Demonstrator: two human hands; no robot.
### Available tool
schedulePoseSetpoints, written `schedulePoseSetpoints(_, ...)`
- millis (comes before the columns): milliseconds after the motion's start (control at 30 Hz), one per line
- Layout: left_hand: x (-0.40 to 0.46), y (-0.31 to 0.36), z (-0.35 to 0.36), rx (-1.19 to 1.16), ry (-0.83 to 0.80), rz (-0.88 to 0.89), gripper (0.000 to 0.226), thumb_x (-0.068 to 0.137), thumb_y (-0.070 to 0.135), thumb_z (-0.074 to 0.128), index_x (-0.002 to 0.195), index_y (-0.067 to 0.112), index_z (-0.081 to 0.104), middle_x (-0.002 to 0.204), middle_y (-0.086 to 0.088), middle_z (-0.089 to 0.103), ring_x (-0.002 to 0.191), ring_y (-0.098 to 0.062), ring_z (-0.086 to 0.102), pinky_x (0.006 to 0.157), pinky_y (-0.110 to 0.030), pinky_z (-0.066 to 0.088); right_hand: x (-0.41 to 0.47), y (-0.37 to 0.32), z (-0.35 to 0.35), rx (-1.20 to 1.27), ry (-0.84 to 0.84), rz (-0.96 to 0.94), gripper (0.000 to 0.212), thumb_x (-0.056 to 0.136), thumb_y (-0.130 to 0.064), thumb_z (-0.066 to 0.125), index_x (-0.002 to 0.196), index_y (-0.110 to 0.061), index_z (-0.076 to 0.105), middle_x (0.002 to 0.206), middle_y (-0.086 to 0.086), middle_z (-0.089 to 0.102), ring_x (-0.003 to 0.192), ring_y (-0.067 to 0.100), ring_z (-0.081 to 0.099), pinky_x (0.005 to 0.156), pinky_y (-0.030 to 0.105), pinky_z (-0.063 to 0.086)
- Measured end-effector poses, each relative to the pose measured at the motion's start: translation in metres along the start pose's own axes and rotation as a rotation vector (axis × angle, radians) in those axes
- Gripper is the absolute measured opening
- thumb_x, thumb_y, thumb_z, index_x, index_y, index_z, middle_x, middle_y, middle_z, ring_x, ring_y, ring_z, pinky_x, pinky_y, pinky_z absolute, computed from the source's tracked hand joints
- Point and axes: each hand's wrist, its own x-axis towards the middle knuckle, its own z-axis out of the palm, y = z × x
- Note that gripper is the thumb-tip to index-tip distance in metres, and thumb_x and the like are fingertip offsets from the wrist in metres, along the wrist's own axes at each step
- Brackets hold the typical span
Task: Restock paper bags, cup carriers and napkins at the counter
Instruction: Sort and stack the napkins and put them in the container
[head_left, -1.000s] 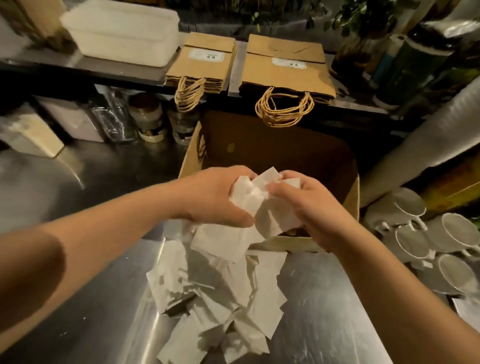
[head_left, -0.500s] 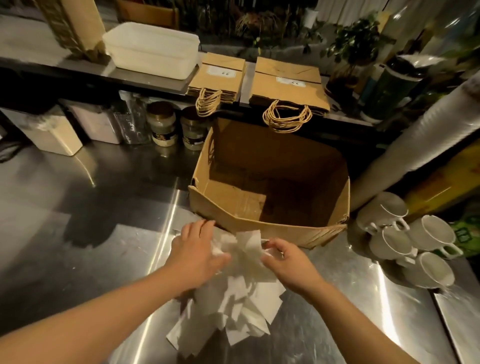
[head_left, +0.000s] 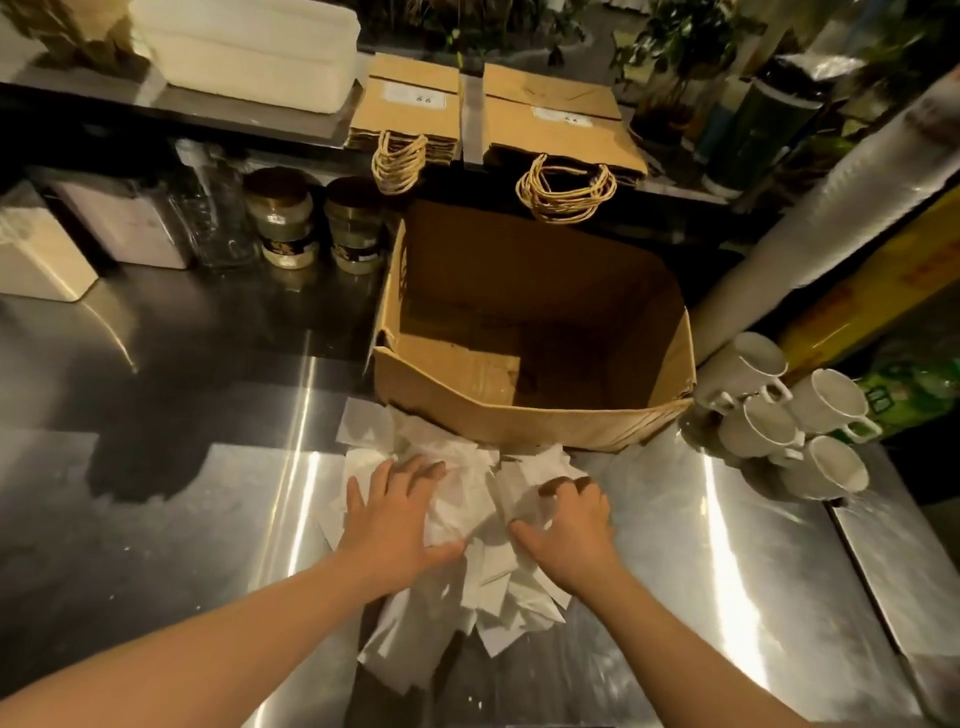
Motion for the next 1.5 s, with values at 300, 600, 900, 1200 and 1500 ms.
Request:
schedulePoseSetpoints(300, 0.0, -0.001, -0.013, -0.296, 0.256, 0.101, 0.082, 0.082, 0.079, 0.036, 0.152, 0.036, 0.03, 0.153, 0.015, 0.03, 0.145, -0.014, 0.02, 0.123, -0.041, 0.025, 0.02, 0.008, -0.003, 0.261, 0.062, 0.071, 0.08, 0.086, -0.059, 0.069, 0.151, -0.023, 0.037, 0.159, 0.005, 0.025, 0.147, 0.029, 0.026, 0.115, 0.047, 0.036)
schedulePoseSetpoints(600, 0.015, 0.045, -0.036, -0.365, 0.516, 0.258, 0.025, 0.1, 0.041, 0.055, 0.124, 0.037, 0.061, 0.118, 0.023, 0.05, 0.115, -0.004, 0.038, 0.099, -0.025, 0.038, 0.06, 0.052, 0.006, 0.509, 0.063, -0.113, 0.052, 0.091, -0.026, 0.074, 0.13, -0.041, 0.043, 0.132, -0.012, 0.042, 0.115, 0.019, 0.055, 0.097, 0.041, 0.056)
schedulePoseSetpoints(900, 0.04, 0.059, -0.026, 0.242, 0.067, 0.448, 0.067, 0.086, 0.051, 0.066, 0.146, 0.055, 0.036, 0.14, 0.029, 0.043, 0.128, -0.005, 0.027, 0.117, -0.042, 0.025, 0.076, 0.066, 0.033, 0.673, 0.146, -0.306, 0.047, 0.084, -0.019, 0.081, 0.121, -0.036, 0.057, 0.119, -0.015, 0.061, 0.113, 0.009, 0.057, 0.099, 0.032, 0.053)
schedulePoseSetpoints(1200, 0.047, 0.042, -0.001, -0.162, 0.215, 0.418, 0.026, 0.091, 0.024, 0.074, 0.095, 0.05, 0.072, 0.107, 0.03, 0.06, 0.102, 0.002, 0.056, 0.089, -0.018, 0.05, 0.085, 0.077, 0.036, 0.465, 0.231, -0.584, 0.052, 0.089, -0.02, 0.074, 0.123, -0.056, 0.055, 0.123, -0.038, 0.051, 0.118, -0.01, 0.05, 0.098, 0.021, 0.05)
schedulePoseSetpoints(1500, 0.036, 0.035, 0.008, -0.618, 0.398, 0.492, 0.015, 0.091, 0.027, 0.072, 0.099, 0.039, 0.073, 0.083, 0.022, 0.072, 0.077, -0.001, 0.066, 0.077, -0.024, 0.049, 0.089, 0.087, 0.041, 0.257, 0.279, -0.672, 0.049, 0.094, -0.024, 0.071, 0.111, -0.066, 0.052, 0.124, -0.031, 0.056, 0.121, 0.003, 0.056, 0.099, 0.032, 0.053)
